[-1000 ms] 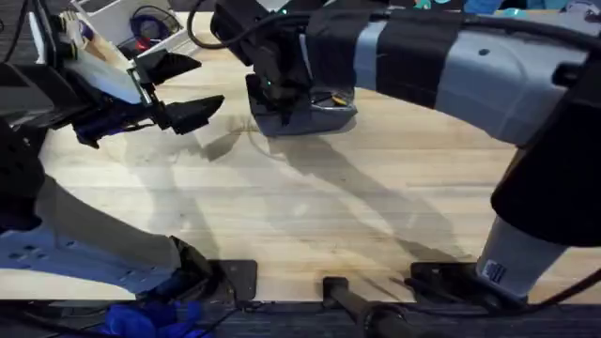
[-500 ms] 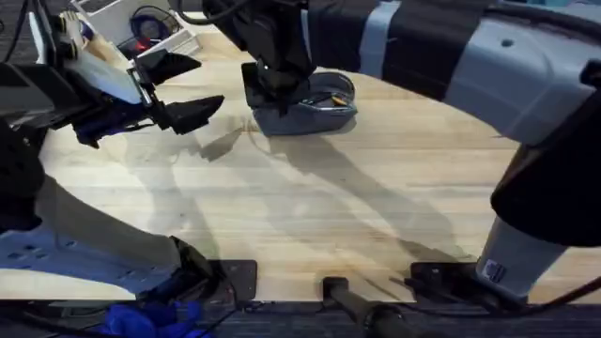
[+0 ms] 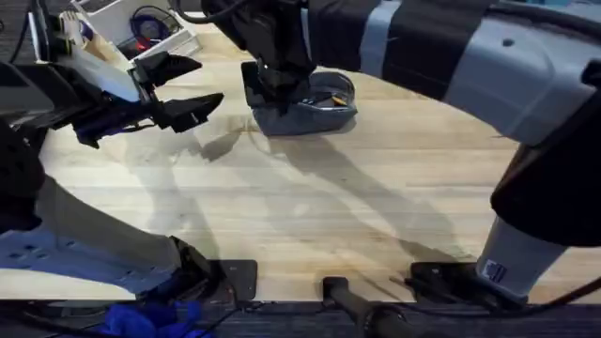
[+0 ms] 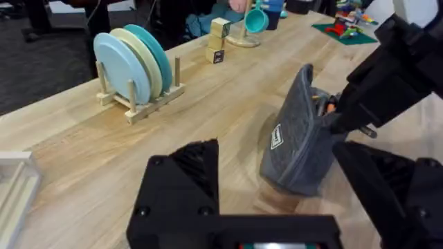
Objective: Unzip the bag, pick up the pens from the table one at a time and place them inside, then zip the bag closed.
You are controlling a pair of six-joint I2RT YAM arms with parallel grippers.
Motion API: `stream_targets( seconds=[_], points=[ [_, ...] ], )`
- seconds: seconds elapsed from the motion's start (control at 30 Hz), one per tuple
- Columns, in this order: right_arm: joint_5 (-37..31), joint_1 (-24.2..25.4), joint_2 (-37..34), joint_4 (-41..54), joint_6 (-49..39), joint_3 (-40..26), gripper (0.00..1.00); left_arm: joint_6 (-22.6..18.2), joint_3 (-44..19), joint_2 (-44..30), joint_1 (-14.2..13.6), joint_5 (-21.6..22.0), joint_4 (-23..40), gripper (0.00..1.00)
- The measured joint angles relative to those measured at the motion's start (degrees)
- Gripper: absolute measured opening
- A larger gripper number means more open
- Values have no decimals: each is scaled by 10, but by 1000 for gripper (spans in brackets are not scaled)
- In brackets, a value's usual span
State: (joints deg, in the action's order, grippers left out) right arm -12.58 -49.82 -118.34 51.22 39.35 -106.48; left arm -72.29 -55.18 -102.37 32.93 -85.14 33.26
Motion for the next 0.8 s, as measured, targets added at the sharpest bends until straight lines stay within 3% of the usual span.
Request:
stream_targets(
  seconds=[0.5, 0.8],
  points=[
    [0, 0, 0, 0, 0, -1, 31, 12, 0, 0, -5, -2, -3, 994],
    [0, 0, 0, 0, 0, -1, 31, 12, 0, 0, -61, 28, -11, 993]
  ],
)
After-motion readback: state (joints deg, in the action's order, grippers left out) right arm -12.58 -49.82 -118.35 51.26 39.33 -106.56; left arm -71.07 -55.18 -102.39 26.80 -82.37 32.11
